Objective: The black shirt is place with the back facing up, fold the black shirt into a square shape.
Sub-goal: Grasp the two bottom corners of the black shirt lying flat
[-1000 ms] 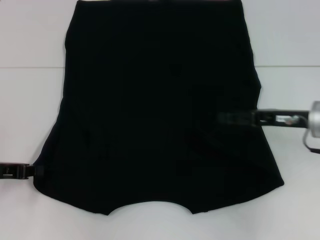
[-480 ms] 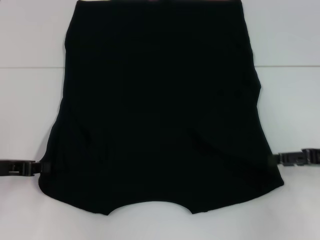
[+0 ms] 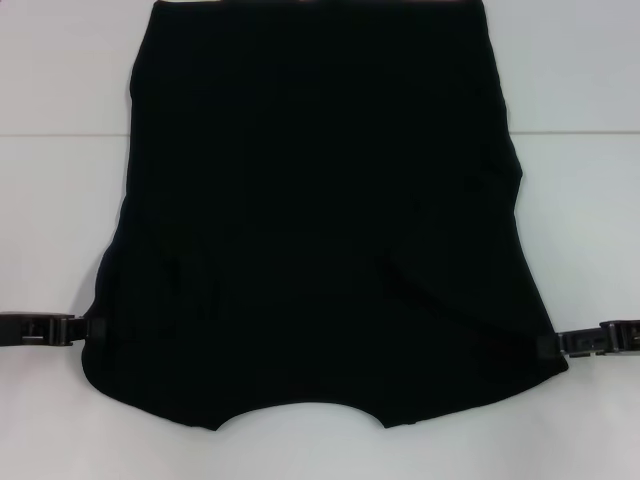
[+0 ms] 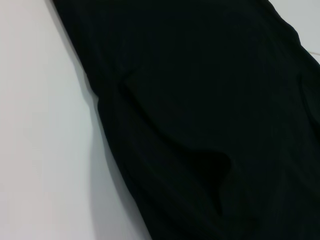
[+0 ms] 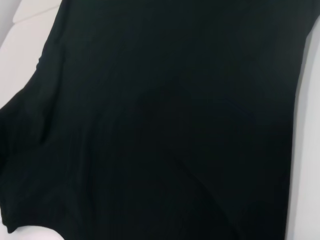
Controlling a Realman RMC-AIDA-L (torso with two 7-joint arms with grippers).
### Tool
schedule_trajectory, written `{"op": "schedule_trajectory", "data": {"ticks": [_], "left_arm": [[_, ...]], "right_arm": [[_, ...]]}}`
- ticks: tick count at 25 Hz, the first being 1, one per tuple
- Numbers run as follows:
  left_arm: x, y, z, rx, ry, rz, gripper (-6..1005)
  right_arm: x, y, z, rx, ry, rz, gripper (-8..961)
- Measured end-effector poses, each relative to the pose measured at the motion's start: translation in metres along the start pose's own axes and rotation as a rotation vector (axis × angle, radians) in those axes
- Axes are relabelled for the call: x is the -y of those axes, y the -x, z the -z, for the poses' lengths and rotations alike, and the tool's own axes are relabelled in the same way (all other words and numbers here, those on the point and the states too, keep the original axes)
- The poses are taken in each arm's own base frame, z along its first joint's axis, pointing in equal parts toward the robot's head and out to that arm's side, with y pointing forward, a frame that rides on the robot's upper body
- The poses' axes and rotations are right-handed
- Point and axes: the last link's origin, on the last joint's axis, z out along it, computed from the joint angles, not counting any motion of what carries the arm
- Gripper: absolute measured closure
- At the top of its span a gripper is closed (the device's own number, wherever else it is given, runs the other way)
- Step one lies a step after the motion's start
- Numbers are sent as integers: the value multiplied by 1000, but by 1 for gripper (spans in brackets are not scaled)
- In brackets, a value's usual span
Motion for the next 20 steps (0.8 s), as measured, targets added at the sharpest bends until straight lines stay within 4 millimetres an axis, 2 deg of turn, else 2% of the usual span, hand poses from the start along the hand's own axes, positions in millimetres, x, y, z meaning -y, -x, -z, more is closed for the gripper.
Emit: {"op": "schedule_trajectory", "data": {"ticks": [9, 20], "left_arm": [[-1, 1, -1, 1, 2, 2, 968], [0, 1, -1, -1, 2, -2, 967]], "right_arm": [[-5, 0, -7, -12, 13, 0, 175], [-24, 10, -25, -38, 46, 38, 175]]}}
